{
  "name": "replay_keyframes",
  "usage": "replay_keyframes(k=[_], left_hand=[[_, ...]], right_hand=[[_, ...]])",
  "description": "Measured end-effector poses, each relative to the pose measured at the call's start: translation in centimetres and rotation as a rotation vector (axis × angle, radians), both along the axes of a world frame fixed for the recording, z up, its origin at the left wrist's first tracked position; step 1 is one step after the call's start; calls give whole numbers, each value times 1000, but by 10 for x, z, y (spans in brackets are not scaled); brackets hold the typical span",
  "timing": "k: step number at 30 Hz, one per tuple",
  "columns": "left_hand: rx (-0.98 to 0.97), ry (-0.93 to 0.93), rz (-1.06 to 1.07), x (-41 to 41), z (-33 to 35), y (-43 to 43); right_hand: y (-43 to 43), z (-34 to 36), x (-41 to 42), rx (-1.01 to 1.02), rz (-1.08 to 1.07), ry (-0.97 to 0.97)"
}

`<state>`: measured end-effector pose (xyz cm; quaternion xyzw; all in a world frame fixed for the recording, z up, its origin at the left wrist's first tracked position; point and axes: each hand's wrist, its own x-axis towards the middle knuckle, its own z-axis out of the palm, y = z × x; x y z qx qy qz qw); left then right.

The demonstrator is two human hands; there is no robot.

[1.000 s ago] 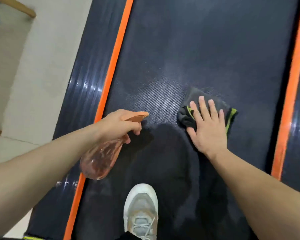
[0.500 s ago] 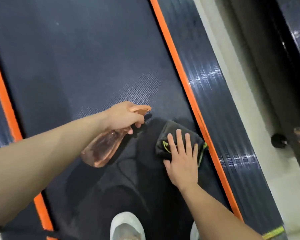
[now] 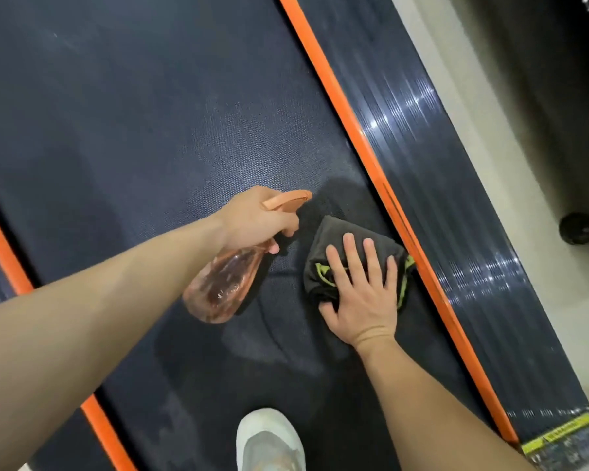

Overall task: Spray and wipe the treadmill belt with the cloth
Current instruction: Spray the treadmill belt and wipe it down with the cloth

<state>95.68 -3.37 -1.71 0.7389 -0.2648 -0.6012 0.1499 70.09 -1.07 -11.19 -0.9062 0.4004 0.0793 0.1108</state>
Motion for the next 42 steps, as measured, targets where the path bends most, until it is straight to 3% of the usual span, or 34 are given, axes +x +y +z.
replay_keyframes(k=[8,14,25,32,37,42], left_hand=[[-13,-30,166,-42,-3,15],[-35,-124,307,-86,-1,14],[106,-248,271,-137,0,60],[157,-311,373,-159,4,126],[71,-287,594,-160,8,144],[-84,-156,818,-135,5,142]], right_hand=[[3,0,-6,20,-4,-53],[36,7,-57,86,-41,-30],[59,20,-124,138,98,1],[95,22,-145,205,218,27],[52,21,-107,209,301,5],[-54,1,37,141,322,-78]])
